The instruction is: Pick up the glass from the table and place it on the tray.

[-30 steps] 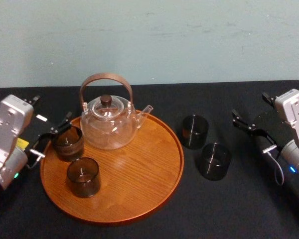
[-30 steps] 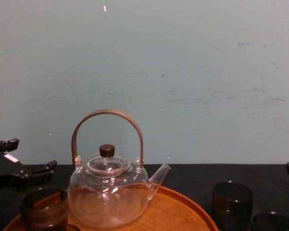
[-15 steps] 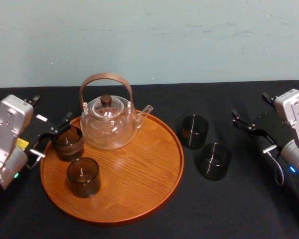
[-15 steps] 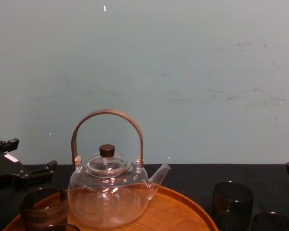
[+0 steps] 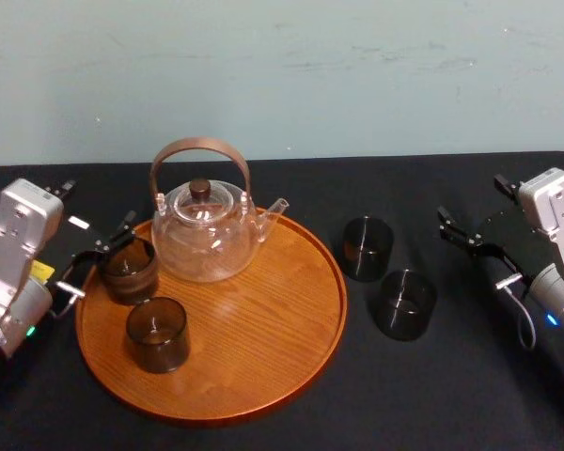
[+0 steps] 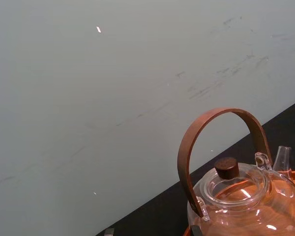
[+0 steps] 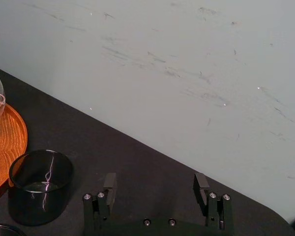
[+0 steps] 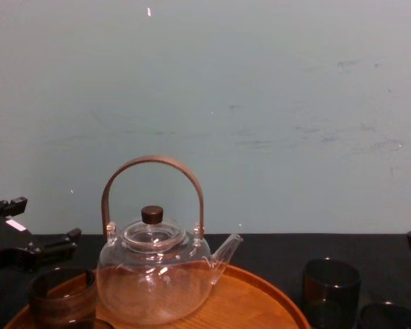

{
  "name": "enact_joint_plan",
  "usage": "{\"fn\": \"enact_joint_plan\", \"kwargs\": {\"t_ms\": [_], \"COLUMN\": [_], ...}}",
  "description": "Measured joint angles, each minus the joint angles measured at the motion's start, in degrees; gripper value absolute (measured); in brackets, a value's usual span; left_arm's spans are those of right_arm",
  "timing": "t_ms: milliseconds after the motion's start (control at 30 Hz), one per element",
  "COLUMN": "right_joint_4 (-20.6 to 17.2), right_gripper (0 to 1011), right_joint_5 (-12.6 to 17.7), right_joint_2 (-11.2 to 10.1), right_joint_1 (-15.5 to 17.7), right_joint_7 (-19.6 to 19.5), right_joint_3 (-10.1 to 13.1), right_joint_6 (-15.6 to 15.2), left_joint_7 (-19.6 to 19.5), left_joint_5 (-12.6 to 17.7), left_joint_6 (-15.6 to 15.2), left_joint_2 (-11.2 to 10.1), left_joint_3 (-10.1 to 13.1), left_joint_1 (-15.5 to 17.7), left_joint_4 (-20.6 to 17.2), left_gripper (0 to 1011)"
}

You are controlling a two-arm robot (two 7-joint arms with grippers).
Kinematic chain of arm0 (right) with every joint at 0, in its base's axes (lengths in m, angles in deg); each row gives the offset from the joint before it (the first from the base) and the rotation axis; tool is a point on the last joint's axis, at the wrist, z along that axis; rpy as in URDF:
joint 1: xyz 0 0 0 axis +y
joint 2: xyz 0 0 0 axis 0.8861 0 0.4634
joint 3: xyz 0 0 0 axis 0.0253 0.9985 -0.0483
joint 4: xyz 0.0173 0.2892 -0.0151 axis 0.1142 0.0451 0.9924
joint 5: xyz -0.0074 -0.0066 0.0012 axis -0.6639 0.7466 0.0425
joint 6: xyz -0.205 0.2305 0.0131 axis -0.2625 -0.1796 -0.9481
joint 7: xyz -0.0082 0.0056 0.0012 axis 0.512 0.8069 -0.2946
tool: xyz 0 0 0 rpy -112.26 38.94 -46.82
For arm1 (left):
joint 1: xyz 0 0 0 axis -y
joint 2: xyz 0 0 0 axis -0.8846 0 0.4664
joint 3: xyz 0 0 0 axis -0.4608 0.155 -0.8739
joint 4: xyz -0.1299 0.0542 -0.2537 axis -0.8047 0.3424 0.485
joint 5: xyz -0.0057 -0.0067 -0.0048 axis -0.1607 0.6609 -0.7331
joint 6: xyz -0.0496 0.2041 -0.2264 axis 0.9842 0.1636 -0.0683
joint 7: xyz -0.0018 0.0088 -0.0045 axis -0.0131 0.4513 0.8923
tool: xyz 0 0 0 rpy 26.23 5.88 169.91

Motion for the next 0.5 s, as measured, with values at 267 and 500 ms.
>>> {"fn": "enact_joint_plan", "kwargs": {"t_ms": [267,500], "right_joint_4": [0.0,0.0], "right_gripper": [1002,1002], "right_joint_5": [0.0,0.0], "right_joint_2": [0.0,0.0], "right_joint_1": [0.0,0.0], "right_joint_7": [0.0,0.0], "right_joint_3": [0.0,0.0], "right_joint_6": [0.0,0.0], "left_joint_7": [0.0,0.0], "left_joint_5": [0.0,0.0], "left_joint_6": [0.0,0.0], "left_joint_2": [0.0,0.0], "left_joint_3": [0.0,0.0], "left_joint_1": [0.0,0.0], "left_joint_4": [0.0,0.0], "left_gripper": [1001,1002]}}
